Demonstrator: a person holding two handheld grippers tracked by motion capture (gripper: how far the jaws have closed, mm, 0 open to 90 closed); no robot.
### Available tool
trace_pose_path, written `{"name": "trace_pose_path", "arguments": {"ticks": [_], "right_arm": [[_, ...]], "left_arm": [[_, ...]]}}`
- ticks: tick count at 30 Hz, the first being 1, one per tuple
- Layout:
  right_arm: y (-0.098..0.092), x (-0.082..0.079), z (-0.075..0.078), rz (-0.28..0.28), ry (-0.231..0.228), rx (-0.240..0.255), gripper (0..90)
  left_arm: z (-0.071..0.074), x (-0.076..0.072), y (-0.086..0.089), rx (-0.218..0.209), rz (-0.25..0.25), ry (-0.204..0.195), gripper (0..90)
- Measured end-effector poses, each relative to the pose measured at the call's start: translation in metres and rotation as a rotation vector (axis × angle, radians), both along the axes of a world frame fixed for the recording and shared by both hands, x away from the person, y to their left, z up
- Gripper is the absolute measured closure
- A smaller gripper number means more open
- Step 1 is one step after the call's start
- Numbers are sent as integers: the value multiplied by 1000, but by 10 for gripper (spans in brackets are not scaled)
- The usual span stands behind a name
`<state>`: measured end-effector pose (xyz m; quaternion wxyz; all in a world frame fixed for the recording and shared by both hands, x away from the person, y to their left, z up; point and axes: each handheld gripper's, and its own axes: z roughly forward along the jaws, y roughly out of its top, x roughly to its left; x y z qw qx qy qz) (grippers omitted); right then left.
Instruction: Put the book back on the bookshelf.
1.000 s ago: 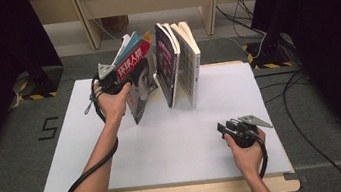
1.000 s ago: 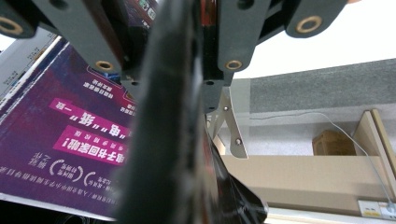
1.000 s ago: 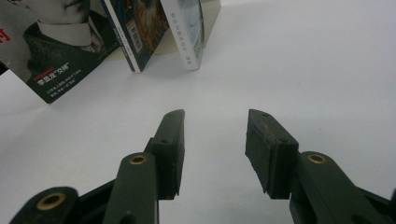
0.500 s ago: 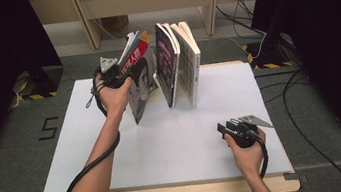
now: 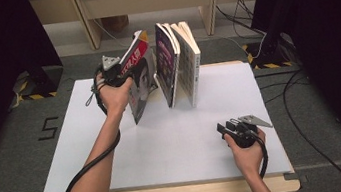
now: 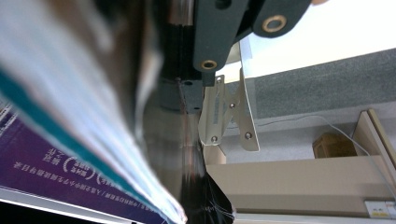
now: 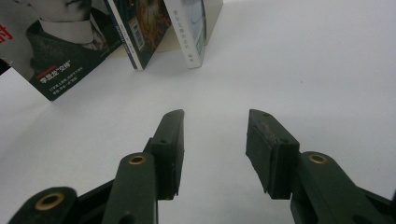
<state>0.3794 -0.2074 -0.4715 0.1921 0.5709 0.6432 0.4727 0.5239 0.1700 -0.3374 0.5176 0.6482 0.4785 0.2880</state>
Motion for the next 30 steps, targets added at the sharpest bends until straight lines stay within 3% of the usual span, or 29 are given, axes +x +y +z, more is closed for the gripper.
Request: {"name": "trace_pose_path", "arguments": {"ticks": [6, 18, 30], "right_arm": [[-1, 0, 0, 2, -2, -3, 575], [0, 0, -1, -6, 13, 9, 575], [-1, 1, -1, 2, 4, -2, 575]], "left_arm": [[4, 0, -2, 15, 1, -46, 868], [9, 10, -10, -6, 55, -158, 868], [-9, 23, -18, -23, 78, -159, 867]]}}
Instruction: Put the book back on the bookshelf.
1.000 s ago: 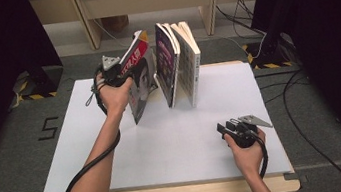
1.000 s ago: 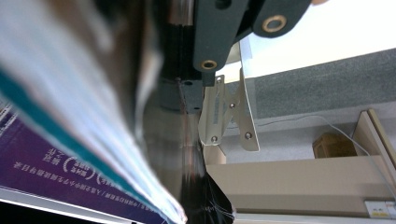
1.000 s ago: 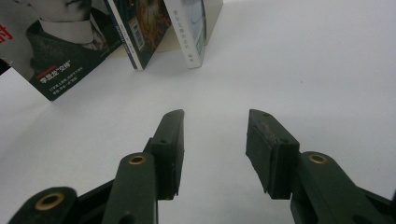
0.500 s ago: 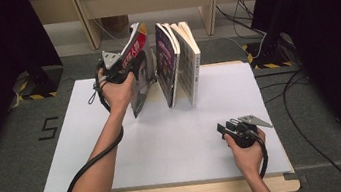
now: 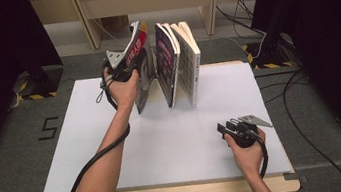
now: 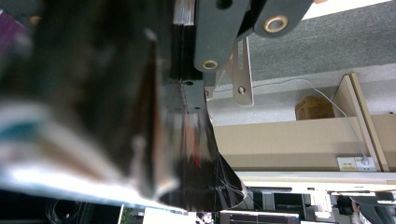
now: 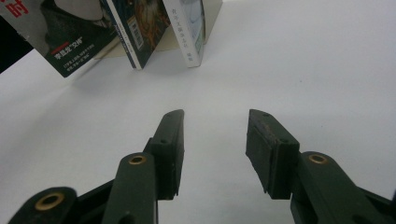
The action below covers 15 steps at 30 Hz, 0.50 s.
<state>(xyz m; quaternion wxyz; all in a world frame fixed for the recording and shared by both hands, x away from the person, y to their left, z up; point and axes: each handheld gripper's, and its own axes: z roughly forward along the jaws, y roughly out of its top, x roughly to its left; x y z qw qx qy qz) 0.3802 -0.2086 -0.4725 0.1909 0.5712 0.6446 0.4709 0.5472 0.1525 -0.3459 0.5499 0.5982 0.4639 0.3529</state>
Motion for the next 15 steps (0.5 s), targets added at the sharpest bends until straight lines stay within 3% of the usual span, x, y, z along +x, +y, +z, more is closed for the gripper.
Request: {"name": "trace_pose_path", "arguments": {"ticks": [3, 10, 15], "right_arm": [[-1, 0, 0, -3, 2, 4, 575], [-1, 0, 0, -5, 2, 5, 574], [-2, -1, 1, -7, -6, -1, 573]], "left_arm": [[-7, 1, 0, -4, 9, 8, 866], [-3, 1, 5, 25, 1, 41, 855], [2, 1, 11, 4, 4, 61, 817]]}}
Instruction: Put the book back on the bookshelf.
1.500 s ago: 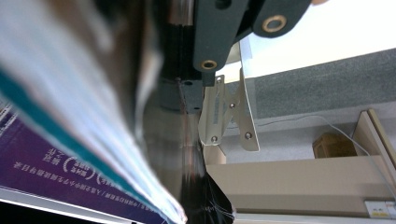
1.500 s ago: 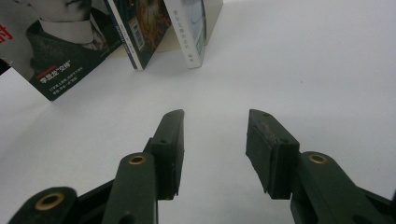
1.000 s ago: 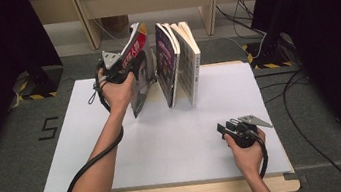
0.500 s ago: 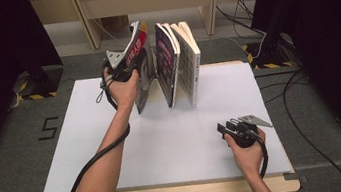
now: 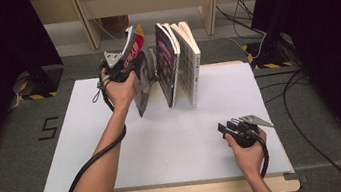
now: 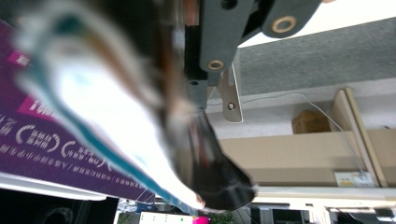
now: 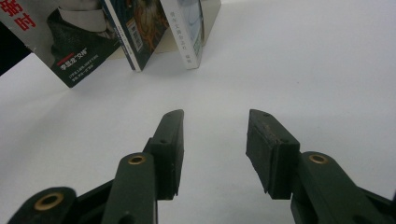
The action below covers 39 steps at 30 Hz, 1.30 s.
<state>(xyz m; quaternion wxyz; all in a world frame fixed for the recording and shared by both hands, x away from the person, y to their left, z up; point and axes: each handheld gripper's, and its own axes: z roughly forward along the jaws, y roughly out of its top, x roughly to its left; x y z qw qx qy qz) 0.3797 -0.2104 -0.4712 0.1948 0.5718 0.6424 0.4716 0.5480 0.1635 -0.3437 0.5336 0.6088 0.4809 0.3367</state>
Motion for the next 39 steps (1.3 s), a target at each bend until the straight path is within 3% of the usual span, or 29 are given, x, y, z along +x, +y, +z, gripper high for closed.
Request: {"name": "trace_pose_path", "arguments": {"ticks": [7, 12, 24, 29, 35, 39], "right_arm": [[0, 0, 0, -1, 1, 0, 570], [1, 0, -1, -1, 10, 8, 566], [1, 0, -1, -2, 19, 6, 561], [1, 1, -1, -1, 14, 3, 561], [1, 0, -1, -2, 18, 5, 560], [1, 0, -1, -4, 17, 13, 560]], "left_arm": [[12, 0, 2, -32, -25, 10, 764], [14, 3, 2, -52, -42, 45, 757], [10, 7, -3, -21, -57, 139, 809], [13, 7, -5, -7, -33, 156, 855], [12, 5, -7, -19, -29, 151, 864], [10, 5, -8, -27, -23, 113, 867]]}}
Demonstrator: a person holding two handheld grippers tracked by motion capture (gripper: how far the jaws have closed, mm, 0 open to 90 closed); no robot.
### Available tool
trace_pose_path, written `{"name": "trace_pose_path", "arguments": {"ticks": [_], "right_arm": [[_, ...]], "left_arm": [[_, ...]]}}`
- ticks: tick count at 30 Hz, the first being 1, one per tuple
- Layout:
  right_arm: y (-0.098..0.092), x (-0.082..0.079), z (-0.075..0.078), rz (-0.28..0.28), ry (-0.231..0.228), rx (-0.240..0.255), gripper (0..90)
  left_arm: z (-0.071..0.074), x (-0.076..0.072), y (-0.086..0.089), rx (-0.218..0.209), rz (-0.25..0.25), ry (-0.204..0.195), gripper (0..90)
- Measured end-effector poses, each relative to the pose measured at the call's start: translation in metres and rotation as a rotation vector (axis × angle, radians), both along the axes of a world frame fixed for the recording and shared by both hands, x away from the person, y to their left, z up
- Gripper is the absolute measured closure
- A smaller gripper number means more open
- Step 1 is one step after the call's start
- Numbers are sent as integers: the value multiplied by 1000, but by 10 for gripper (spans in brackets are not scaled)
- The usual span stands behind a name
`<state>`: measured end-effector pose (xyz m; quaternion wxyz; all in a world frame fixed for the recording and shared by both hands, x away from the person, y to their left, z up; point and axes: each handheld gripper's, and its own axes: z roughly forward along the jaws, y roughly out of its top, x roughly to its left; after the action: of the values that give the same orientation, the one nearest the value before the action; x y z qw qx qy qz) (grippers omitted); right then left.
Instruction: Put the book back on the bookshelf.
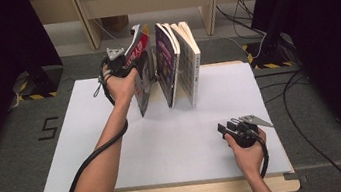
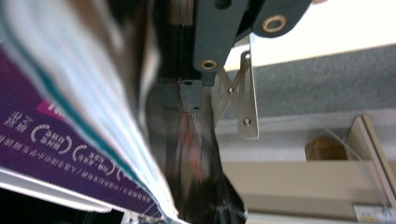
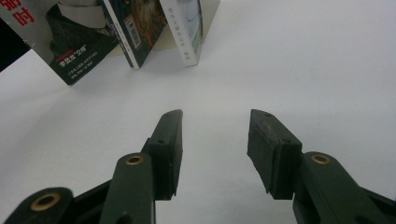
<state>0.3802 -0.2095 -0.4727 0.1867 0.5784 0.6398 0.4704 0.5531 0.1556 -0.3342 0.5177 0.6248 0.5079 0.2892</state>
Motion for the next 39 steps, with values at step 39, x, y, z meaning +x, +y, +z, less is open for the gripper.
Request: {"name": "trace_pose_path", "arguments": {"ticks": [39], "right_arm": [[-1, 0, -2, 4, 7, -5, 555]], "left_arm": [[-5, 4, 24, -16, 39, -38, 852]]}}
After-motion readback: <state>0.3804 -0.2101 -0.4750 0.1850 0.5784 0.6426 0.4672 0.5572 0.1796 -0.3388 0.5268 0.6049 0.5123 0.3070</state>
